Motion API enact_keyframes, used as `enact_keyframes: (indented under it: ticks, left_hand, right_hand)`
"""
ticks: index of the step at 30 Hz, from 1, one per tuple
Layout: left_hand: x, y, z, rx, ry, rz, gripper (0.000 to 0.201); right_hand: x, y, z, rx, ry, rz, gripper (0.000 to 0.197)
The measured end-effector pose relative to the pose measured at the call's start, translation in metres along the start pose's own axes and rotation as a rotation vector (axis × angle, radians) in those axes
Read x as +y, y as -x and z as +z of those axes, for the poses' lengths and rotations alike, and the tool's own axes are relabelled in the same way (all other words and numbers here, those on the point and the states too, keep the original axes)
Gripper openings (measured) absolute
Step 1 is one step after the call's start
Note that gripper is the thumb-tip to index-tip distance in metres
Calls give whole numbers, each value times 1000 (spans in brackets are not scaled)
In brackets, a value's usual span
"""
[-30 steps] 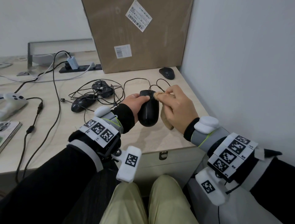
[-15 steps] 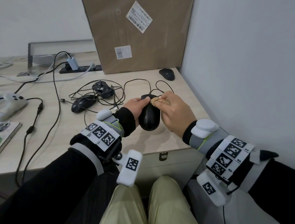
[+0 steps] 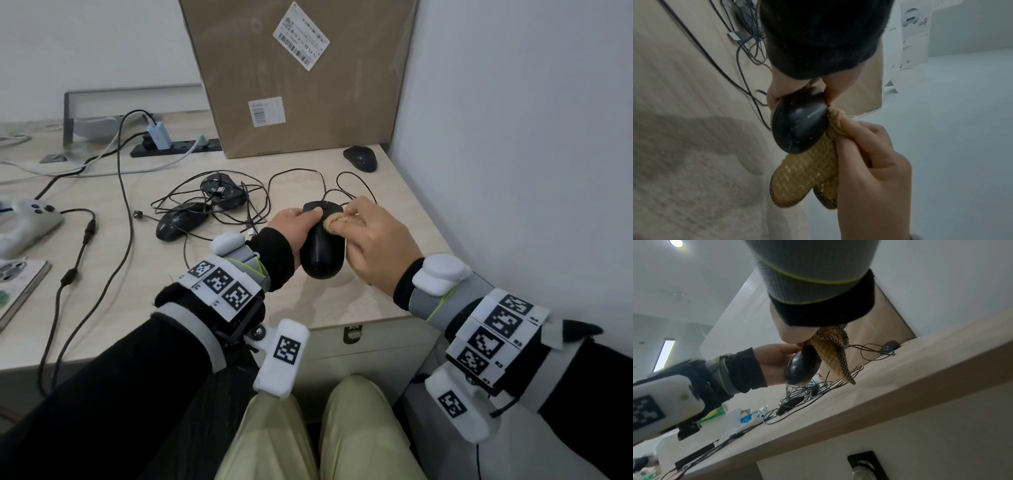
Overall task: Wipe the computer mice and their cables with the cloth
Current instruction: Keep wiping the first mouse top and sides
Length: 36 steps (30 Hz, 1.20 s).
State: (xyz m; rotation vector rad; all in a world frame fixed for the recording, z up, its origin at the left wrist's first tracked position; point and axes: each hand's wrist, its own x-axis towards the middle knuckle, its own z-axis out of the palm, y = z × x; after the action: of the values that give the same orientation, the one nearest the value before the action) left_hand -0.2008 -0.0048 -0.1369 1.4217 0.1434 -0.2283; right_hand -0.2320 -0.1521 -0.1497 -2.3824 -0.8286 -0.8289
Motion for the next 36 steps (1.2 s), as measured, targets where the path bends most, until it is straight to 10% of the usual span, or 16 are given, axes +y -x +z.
enact_keyframes:
  ticks: [13, 18, 25, 36]
  left_hand:
    - [1, 7, 1, -109, 22, -50, 18]
    - [6, 4, 0, -96, 75, -32, 18]
    - [7, 16, 1, -207, 306, -144, 46]
    - [11, 15, 15, -115, 463, -227, 56]
  right_hand:
    - [16, -19, -4, -23, 65, 307, 29]
    - [0, -8, -8, -44, -46, 34, 35]
    - [8, -14, 4, 50, 12, 309, 33]
    - [-2, -17, 8, 114, -91, 211, 32]
